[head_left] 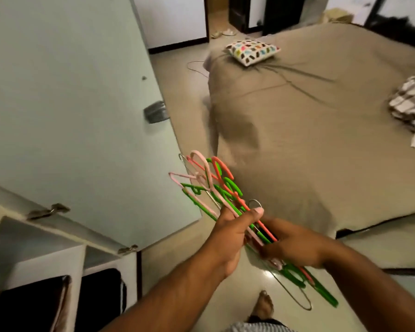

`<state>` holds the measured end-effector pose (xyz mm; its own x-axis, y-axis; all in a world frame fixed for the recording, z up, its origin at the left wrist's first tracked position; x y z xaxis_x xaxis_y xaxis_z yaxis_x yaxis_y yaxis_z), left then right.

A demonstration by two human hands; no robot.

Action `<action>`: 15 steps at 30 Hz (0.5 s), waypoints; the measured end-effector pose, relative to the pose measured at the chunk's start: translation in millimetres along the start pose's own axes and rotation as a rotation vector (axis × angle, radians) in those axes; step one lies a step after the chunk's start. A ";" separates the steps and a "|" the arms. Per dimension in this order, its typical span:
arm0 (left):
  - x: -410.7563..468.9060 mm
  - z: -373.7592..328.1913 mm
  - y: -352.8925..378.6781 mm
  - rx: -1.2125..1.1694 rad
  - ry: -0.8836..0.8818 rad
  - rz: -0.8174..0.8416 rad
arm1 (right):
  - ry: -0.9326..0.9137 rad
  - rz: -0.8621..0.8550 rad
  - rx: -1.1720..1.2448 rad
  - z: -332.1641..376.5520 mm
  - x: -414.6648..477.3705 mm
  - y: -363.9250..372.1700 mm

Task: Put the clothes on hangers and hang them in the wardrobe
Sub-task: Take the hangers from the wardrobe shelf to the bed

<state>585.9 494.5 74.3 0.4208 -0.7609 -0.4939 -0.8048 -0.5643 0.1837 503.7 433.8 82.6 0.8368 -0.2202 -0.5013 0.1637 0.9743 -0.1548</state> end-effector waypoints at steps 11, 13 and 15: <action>104.5 -11.5 140.1 0.116 -0.131 0.092 | 0.015 -0.271 0.430 -58.9 -15.7 -130.8; 122.6 -16.2 156.6 0.153 -0.143 0.118 | 0.018 -0.303 0.491 -66.5 -16.3 -151.1; 141.0 -18.0 170.5 0.171 -0.166 0.144 | 0.020 -0.341 0.523 -72.8 -15.4 -170.0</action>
<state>515.5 285.2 51.4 0.2337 -0.7588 -0.6079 -0.9165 -0.3808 0.1229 424.9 268.0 54.6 0.6833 -0.5185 -0.5140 0.6581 0.7423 0.1260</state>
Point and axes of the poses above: each hand's wrist, its own x-axis towards the middle knuckle, its own y-axis out of the palm, z = x × y, the point moved 9 cm from there along x, towards the middle knuckle, and after that the axes turned 11 degrees about x, right-handed, at the moved point
